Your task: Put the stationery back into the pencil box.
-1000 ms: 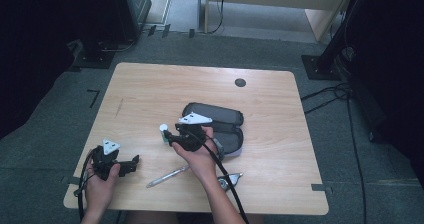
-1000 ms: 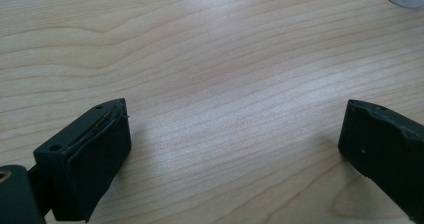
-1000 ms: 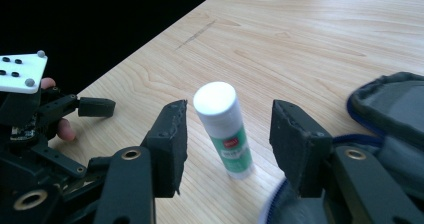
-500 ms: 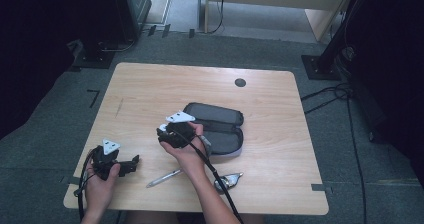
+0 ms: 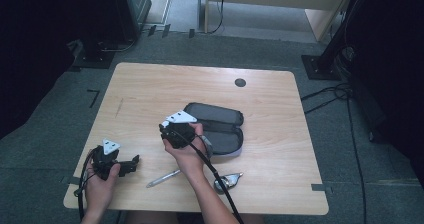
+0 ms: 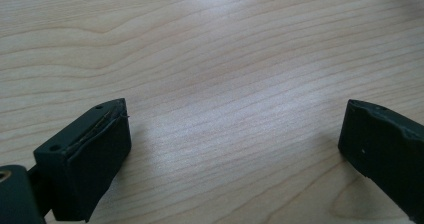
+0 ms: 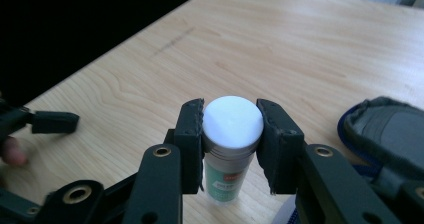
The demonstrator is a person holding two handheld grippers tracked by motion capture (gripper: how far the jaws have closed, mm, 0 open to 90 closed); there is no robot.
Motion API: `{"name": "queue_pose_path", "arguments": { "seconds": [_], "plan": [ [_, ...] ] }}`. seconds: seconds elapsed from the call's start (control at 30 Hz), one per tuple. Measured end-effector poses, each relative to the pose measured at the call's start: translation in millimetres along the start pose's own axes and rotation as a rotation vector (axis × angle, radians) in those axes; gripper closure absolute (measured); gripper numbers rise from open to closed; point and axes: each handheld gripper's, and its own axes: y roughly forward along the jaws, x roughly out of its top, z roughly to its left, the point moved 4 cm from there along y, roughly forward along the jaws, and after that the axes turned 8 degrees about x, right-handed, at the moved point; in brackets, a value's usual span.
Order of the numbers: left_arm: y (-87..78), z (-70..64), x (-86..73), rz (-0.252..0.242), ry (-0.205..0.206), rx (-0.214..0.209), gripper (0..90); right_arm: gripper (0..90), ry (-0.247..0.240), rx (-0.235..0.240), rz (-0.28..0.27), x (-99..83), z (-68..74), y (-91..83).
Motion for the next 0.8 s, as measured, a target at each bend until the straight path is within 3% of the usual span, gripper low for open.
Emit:
{"name": "queue_pose_path", "arguments": {
  "seconds": [0.2, 0.33, 0.43, 0.63, 0.8],
  "plan": [
    [-0.1, 0.0, 0.0, 0.001, 0.000, -0.001, 0.6, 65.5, 0.004, 0.005, -0.038, 10.8, -1.1, -24.1],
    [0.1, -0.1, 0.0, -0.001, 0.000, -0.001, 0.6, 65.5, 0.015, -0.026, -0.073, 17.2, -13.1, -52.2],
    [0.1, -0.1, 0.0, -0.001, 0.000, -0.001, 0.6, 65.5, 0.019, -0.041, -0.083, 18.0, -19.6, -63.0],
    [-0.1, 0.0, 0.0, 0.001, 0.001, -0.001, 0.6, 65.5, 0.040, -0.095, -0.086, 8.9, -43.3, -87.9],
    [0.0, 0.0, 0.0, 0.000, 0.000, -0.001, 0.6, 65.5, 0.055, -0.123, -0.068, -5.4, -57.0, -93.7]
  ]
}}
